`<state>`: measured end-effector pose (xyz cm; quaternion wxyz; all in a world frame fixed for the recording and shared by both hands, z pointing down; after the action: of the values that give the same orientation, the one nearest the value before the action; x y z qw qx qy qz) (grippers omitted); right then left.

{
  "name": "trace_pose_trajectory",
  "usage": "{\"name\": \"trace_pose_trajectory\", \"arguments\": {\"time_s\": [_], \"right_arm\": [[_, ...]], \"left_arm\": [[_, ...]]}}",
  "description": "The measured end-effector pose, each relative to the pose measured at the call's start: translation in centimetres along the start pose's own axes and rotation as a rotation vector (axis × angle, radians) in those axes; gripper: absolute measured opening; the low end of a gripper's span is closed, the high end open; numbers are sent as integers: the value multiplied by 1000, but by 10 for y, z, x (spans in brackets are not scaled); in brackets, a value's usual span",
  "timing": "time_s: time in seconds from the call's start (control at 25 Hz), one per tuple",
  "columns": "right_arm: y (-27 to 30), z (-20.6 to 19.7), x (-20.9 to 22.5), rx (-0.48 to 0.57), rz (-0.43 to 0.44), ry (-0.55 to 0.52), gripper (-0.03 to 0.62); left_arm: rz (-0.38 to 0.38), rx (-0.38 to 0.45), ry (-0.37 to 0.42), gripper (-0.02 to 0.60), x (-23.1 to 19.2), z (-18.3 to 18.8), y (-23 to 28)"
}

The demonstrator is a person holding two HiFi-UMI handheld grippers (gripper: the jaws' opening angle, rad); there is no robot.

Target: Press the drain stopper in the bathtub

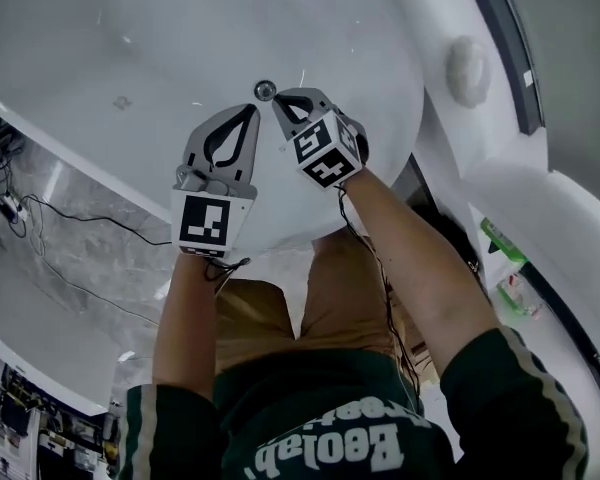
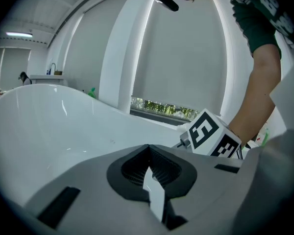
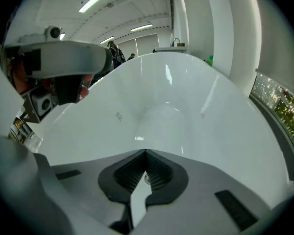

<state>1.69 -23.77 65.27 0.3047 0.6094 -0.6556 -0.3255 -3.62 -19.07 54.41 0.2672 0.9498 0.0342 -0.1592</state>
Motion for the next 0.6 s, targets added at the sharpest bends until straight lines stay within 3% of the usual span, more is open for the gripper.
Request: {"name": "trace_pose_trajectory", "arguments": {"time_s": [0.2,0.6], "right_arm": [[-65,42,-3,140,-35,78,9],[-208,148,7,388,-212,141,9]], "left_arm": [[15,-6,28,9,7,34,-28],[4,106,53,9,25,149,-91]]}}
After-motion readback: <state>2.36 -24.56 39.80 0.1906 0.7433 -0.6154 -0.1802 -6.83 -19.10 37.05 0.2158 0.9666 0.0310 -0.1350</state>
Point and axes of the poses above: the fingertips, and each gripper's own axes: y forward along the fingers, x to its right, z out of its top, the point moved 4 cm from there along -y, backward along the fingers, and after that the axes turned 11 degrees about -y, right-handed, at the moved point
